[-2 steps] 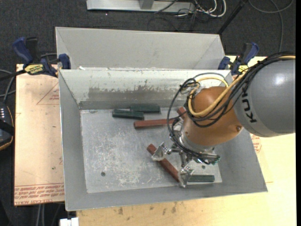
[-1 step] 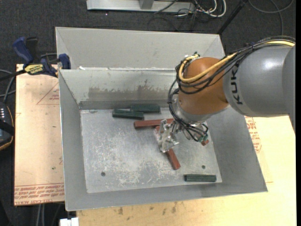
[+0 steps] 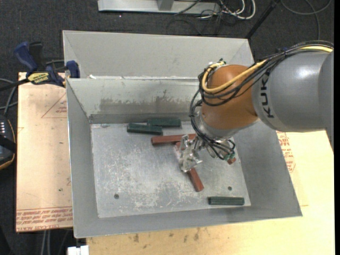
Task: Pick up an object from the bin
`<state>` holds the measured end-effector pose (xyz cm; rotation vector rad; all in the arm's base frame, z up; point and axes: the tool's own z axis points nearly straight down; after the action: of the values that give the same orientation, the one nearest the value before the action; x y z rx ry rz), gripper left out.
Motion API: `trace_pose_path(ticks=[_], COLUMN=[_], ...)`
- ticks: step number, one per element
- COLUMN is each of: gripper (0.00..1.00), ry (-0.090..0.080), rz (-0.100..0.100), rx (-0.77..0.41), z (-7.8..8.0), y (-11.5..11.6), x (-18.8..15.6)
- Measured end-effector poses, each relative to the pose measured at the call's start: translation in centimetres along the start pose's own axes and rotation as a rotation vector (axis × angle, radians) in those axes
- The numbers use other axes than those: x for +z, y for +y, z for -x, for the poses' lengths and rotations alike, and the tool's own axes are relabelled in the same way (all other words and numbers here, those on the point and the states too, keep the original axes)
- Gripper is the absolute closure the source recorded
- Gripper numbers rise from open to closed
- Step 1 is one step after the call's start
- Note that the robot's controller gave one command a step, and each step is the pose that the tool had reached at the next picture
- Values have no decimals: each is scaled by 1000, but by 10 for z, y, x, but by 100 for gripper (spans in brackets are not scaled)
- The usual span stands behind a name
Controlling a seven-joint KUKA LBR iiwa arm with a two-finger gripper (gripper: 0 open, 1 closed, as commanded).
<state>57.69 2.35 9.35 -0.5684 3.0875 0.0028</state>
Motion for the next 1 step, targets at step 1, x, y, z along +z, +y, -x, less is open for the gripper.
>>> trace_pose_path(ticks=[1], gripper=[100], ry=[-1], rz=[-1], rx=[-16], z=[-17], y=[0], x=[-110])
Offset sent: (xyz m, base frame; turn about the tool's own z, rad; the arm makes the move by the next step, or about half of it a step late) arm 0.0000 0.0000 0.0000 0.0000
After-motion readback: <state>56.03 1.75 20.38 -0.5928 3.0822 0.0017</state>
